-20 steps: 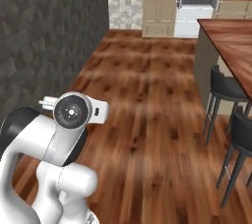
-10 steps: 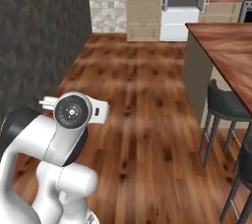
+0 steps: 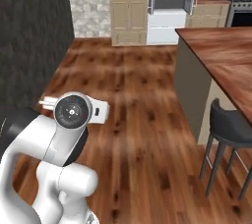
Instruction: There is a bowl on the dining counter. Grab a lemon wedge from the fridge and place it in the bowl. Then get the liquor bottle and glass cup from the cabinet and place them next to the bowl.
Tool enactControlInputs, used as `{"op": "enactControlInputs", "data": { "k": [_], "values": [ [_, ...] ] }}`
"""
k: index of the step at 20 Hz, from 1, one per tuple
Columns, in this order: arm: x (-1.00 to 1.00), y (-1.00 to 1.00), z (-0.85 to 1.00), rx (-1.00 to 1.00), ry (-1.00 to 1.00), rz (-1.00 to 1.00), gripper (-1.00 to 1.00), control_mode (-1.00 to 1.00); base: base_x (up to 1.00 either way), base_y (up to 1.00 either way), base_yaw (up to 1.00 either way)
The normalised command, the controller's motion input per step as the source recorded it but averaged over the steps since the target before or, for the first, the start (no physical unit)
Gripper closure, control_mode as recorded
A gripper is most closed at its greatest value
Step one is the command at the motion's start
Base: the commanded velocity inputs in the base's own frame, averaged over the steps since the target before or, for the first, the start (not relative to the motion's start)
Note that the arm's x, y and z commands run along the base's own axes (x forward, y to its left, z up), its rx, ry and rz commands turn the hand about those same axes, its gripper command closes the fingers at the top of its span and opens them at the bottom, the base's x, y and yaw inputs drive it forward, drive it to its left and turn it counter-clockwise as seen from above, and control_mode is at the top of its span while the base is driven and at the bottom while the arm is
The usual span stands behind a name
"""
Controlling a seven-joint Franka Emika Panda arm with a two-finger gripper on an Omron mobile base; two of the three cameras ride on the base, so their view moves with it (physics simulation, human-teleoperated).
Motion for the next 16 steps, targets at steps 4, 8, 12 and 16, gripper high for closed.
{"op": "enactControlInputs", "data": {
  "k": [4, 8, 12, 16],
  "values": [
    [0.0, 0.0, 0.0, 0.0, 0.0, 0.0, -1.0, 1.0, 1.0, 0.48, -0.21],
    [0.0, 0.0, 0.0, 0.0, 0.0, 0.0, -1.0, 1.0, 1.0, 0.5, -0.21],
    [0.0, 0.0, 0.0, 0.0, 0.0, 0.0, -1.0, 1.0, 1.0, 0.52, -0.23],
    [0.0, 0.0, 0.0, 0.0, 0.0, 0.0, -1.0, 1.0, 1.0, 0.54, -0.24]
  ]
}}
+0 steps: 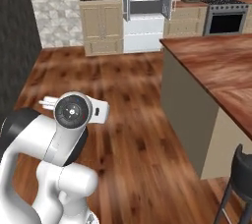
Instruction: There is a bowl on the dining counter. Grab a lemon wedge from the fridge and place it in the bowl. Then get the liquor bottle and glass cup from the cabinet and place them next to the bowl.
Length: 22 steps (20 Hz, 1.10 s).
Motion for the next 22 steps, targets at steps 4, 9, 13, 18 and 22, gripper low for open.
{"op": "enactControlInputs", "data": {
  "k": [4, 9, 13, 18, 22],
  "values": [
    [0.0, 0.0, 0.0, 0.0, 0.0, 0.0, -1.0, 1.0, 1.0, 0.52, -0.26],
    [0.0, 0.0, 0.0, 0.0, 0.0, 0.0, -1.0, 1.0, 1.0, 0.5, -0.25],
    [0.0, 0.0, 0.0, 0.0, 0.0, 0.0, -1.0, 1.0, 1.0, 0.5, -0.25],
    [0.0, 0.0, 0.0, 0.0, 0.0, 0.0, -1.0, 1.0, 1.0, 0.49, -0.25],
    [0.0, 0.0, 0.0, 0.0, 0.0, 0.0, -1.0, 1.0, 1.0, 0.49, -0.26]
  ]
}}
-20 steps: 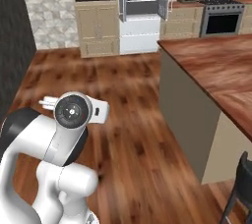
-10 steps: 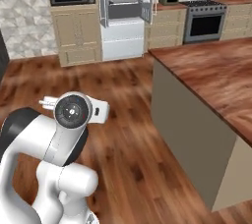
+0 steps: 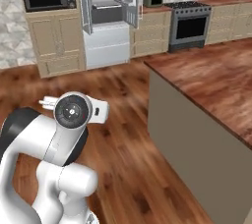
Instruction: There is a bowl on the dining counter. Grab a lemon wedge from the fridge and place it in the bowl. Then get the liquor bottle and glass cup from the cabinet and place them next to the bowl.
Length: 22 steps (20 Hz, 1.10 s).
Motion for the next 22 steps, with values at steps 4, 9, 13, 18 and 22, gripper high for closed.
{"op": "enactControlInputs", "data": {
  "k": [4, 9, 13, 18, 22],
  "values": [
    [0.0, 0.0, 0.0, 0.0, 0.0, 0.0, -1.0, 1.0, 1.0, 0.51, -0.26],
    [0.0, 0.0, 0.0, 0.0, 0.0, 0.0, -1.0, 1.0, 1.0, 0.52, -0.27],
    [0.0, 0.0, 0.0, 0.0, 0.0, 0.0, -1.0, 1.0, 1.0, 0.52, -0.27],
    [0.0, 0.0, 0.0, 0.0, 0.0, 0.0, -1.0, 1.0, 1.0, 0.54, -0.27],
    [0.0, 0.0, 0.0, 0.0, 0.0, 0.0, -1.0, 1.0, 1.0, 0.54, -0.28]
  ]
}}
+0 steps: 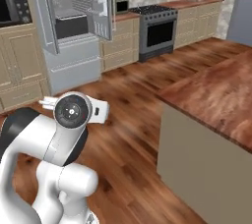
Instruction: There is a bowl on the dining counter. Grab a lemon wedge from the fridge and place it in the bowl. Then get the liquor bottle and glass cup from the cabinet and place them next to the bowl.
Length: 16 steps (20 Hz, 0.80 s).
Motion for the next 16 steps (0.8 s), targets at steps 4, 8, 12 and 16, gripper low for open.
{"op": "enactControlInputs", "data": {
  "k": [4, 8, 12, 16],
  "values": [
    [0.0, 0.0, 0.0, 0.0, 0.0, 0.0, -1.0, 1.0, 1.0, 0.53, -0.27],
    [0.0, 0.0, 0.0, 0.0, 0.0, 0.0, -1.0, 1.0, 1.0, 0.53, -0.27],
    [0.0, 0.0, 0.0, 0.0, 0.0, 0.0, -1.0, 1.0, 1.0, 0.52, -0.27],
    [0.0, 0.0, 0.0, 0.0, 0.0, 0.0, -1.0, 1.0, 1.0, 0.5, -0.27]
  ]
}}
